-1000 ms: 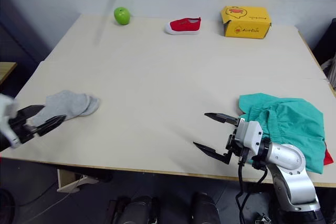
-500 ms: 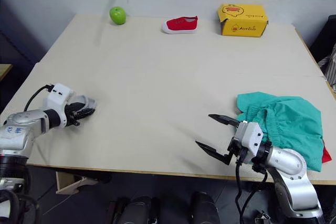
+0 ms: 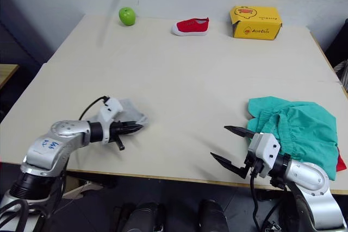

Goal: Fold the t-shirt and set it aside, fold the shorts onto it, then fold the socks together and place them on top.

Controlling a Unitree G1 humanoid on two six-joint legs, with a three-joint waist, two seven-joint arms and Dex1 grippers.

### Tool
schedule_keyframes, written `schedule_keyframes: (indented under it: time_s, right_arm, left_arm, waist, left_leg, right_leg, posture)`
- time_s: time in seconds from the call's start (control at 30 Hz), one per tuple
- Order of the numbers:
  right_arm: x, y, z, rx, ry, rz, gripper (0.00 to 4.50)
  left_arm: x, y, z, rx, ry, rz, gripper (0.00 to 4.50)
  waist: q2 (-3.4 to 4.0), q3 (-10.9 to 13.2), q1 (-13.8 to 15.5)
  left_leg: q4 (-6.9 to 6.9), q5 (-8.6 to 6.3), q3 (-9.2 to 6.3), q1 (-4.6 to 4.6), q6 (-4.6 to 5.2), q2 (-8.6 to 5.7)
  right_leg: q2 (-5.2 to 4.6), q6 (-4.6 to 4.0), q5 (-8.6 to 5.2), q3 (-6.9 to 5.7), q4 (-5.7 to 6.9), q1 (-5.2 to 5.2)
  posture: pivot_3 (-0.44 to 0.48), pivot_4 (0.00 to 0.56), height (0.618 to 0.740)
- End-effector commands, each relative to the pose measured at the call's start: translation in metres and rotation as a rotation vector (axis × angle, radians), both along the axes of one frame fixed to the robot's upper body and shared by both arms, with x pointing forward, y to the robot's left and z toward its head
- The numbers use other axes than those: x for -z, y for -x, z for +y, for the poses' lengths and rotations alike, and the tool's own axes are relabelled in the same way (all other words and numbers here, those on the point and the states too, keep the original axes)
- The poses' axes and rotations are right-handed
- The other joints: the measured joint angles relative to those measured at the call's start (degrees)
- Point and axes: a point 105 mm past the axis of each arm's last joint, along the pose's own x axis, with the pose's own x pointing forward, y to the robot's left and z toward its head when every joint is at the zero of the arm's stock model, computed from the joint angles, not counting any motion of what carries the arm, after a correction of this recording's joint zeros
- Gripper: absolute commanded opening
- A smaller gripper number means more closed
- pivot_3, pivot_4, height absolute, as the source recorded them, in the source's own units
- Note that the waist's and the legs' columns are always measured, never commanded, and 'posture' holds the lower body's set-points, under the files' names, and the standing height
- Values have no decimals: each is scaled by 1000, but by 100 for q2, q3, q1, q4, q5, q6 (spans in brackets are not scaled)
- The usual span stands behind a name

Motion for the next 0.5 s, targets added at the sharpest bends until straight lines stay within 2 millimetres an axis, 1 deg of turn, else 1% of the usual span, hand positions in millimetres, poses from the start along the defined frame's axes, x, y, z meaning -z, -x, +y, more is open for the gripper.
schedule_keyframes:
  time_s: [0.03,0.07,0.13,0.23,0.3,0.37,0.43,0.47,0.5]
  right_arm:
    - [-12,5,-1,0,16,-34,4500]
    - [-12,6,-1,2,17,-30,4500]
    - [-8,5,-1,14,22,-16,4500]
    - [-1,7,4,3,35,3,4500]
    - [3,8,8,-13,45,17,4500]
    - [6,8,14,-32,56,22,4500]
    - [6,7,21,-52,58,17,4500]
    - [5,6,23,-59,56,13,4500]
    - [5,4,26,-62,55,15,4500]
  left_arm:
    - [-4,17,-46,183,49,-22,13]
    - [-4,18,-50,196,58,-20,13]
    - [-1,22,-67,288,34,-49,13]
    - [-1,24,-94,378,55,-58,13]
    - [1,26,-103,416,46,-56,13]
    - [4,26,-107,415,59,-20,13]
    - [1,24,-110,402,76,-9,579]
    - [-1,26,-111,420,81,-2,784]
    - [-3,27,-110,434,79,-7,1098]
  waist:
    - [0,0,10]
    - [-1,0,10]
    - [-1,0,7]
    - [0,0,13]
    - [0,0,7]
    - [1,0,-8]
    - [0,0,-10]
    - [1,0,-7]
    - [1,0,-3]
  left_leg:
    - [2,0,0,0,1,-1]
    - [6,0,0,-1,2,-2]
    - [8,0,-1,-1,2,0]
    - [8,0,-1,-1,1,1]
    - [11,0,-1,-1,2,0]
    - [11,0,0,-1,3,1]
    - [11,0,0,-1,2,3]
    - [14,0,-1,-2,2,5]
    - [19,0,-2,-3,2,5]
  right_leg:
    - [-1,0,0,1,-4,1]
    - [-1,0,0,1,-17,1]
    - [0,0,0,0,-19,1]
    - [2,-1,0,-2,-20,1]
    - [2,-1,0,-2,-22,3]
    - [3,-1,0,-2,-23,2]
    - [6,-1,0,-2,-24,2]
    - [7,-1,0,-3,-24,2]
    - [6,-1,0,-3,-22,2]
  posture:
    - [0,150,740]
    - [0,150,740]
    - [0,150,740]
    - [0,150,740]
    - [0,150,740]
    - [0,150,740]
    - [0,150,740]
    - [0,150,740]
    - [0,150,740]
